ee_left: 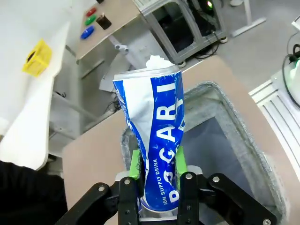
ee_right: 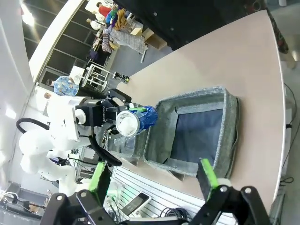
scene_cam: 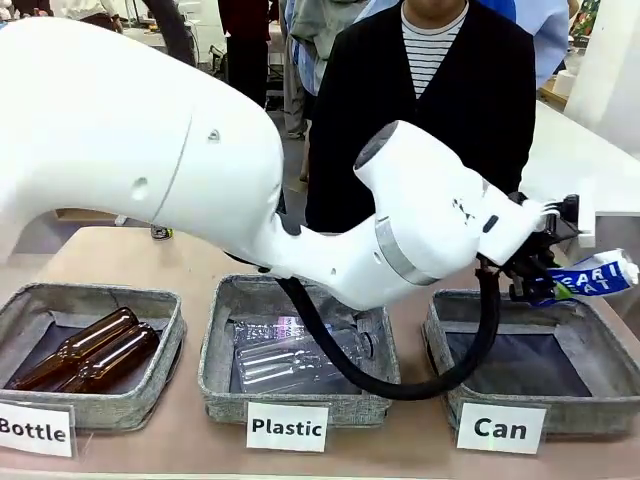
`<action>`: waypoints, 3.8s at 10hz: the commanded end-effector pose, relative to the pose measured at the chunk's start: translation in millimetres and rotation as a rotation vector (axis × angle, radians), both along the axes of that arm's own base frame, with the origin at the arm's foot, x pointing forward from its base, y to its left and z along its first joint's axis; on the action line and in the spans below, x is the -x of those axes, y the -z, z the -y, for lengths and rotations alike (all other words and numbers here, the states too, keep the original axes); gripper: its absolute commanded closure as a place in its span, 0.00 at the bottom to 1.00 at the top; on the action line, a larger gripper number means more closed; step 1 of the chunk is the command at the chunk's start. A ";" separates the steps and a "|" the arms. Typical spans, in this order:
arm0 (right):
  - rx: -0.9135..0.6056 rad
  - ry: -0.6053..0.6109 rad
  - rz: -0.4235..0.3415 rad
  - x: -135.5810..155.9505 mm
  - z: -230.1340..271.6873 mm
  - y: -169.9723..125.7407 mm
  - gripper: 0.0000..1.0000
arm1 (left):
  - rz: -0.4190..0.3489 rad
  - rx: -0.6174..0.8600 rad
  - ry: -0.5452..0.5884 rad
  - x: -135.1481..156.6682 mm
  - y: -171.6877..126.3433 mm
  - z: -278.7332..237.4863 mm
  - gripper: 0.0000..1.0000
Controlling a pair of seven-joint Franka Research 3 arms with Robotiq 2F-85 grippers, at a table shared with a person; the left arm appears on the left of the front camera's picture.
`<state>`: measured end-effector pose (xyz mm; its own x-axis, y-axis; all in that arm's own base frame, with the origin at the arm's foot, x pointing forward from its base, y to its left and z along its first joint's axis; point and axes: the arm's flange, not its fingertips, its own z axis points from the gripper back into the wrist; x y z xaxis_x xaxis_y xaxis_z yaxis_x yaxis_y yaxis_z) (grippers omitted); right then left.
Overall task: Sort the can waste into the basket.
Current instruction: Pick up the can waste from the table and place it in the right Fabric basket.
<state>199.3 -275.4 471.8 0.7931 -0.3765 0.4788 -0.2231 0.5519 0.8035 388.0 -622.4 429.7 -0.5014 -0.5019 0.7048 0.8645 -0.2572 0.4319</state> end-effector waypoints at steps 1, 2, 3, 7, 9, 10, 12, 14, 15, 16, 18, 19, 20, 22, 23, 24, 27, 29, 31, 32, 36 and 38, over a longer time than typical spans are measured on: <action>0.007 -0.006 -0.006 -0.9 -2.0 -1.9 0.00 | -0.051 -0.015 0.036 0.1 -12.0 -22.6 0.67; 0.007 -0.006 -0.006 -0.9 -2.0 -1.9 0.00 | -0.051 -0.015 0.036 0.1 -12.0 -22.6 0.67; 0.007 -0.006 -0.006 -0.9 -2.0 -1.9 0.00 | -0.019 -0.008 0.013 -3.1 -3.6 -6.0 0.67; 0.007 -0.006 -0.006 -0.9 -2.0 -1.9 0.00 | -0.017 -0.056 0.021 -5.4 1.2 -8.7 0.00; 0.007 -0.006 -0.006 -0.9 -2.0 -1.9 0.00 | -0.022 -0.054 0.021 -6.8 0.9 -9.6 0.00; 0.007 -0.006 -0.006 -0.9 -2.0 -1.9 0.00 | -0.025 -0.051 0.017 -7.4 -1.2 -11.1 0.00; 0.000 0.000 0.000 -0.1 -0.1 0.0 0.00 | -0.062 -0.084 -0.043 -7.1 -7.8 -23.1 0.00; 0.022 -0.039 0.026 -13.1 -24.0 -9.9 0.00 | -0.162 -0.140 -0.175 -7.7 -41.0 -78.5 0.00; 0.049 -0.059 0.031 -26.2 -41.9 -15.0 0.00 | -0.224 -0.162 -0.245 -14.9 -60.9 -122.1 0.00; 0.044 -0.104 0.054 -39.1 -63.5 -21.7 0.00 | -0.269 -0.139 -0.356 -25.4 -77.2 -168.5 0.00; 0.043 -0.213 0.107 -65.0 -123.7 -35.5 0.00 | -0.443 -0.124 -0.512 -50.1 -91.9 -267.0 0.00; 0.034 -0.277 0.136 -75.1 -154.5 -39.7 0.00 | -0.558 -0.090 -0.546 -62.3 -96.5 -314.5 0.00; 0.005 -0.331 0.162 -86.2 -182.3 -41.9 0.00 | -0.684 -0.040 -0.578 -75.5 -96.9 -363.3 0.00; -0.076 -0.458 0.188 -107.4 -226.1 -32.8 0.00 | -0.938 0.088 -0.593 -99.6 -77.0 -465.6 0.00; -0.104 -0.474 0.182 -118.2 -240.6 -22.8 0.00 | -1.047 0.166 -0.613 -107.9 -61.2 -513.6 0.00; -0.151 -0.514 0.202 -130.8 -250.0 -11.8 0.00 | -1.146 0.216 -0.627 -112.0 -42.1 -559.4 0.00; -0.157 -0.486 0.218 -172.9 -262.9 17.0 0.00 | -1.332 0.341 -0.632 -86.6 25.9 -667.6 0.00; -0.111 -0.388 0.233 -193.9 -261.0 29.9 0.00 | -1.322 0.418 -0.622 -49.9 43.6 -706.9 0.00; -0.164 -0.487 0.185 -166.1 -260.9 25.9 0.00 | -1.185 0.526 -0.825 -43.0 61.2 -722.3 0.00; -0.164 -0.487 0.185 -166.1 -260.9 25.9 0.00 | -1.345 0.409 -0.667 -51.4 57.4 -723.5 0.00; -0.164 -0.487 0.185 -166.1 -260.9 25.9 0.00 | -1.345 0.409 -0.667 -51.4 57.4 -723.5 0.00; -0.164 -0.487 0.185 -166.1 -260.9 25.9 0.00 | -1.345 0.409 -0.667 -51.4 57.4 -723.5 0.00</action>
<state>370.4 -12.8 445.2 0.7930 -0.0745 0.6047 -0.5779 0.2224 0.7853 439.9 97.7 368.1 0.8079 -0.0211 0.5890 0.5732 0.2603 -0.7769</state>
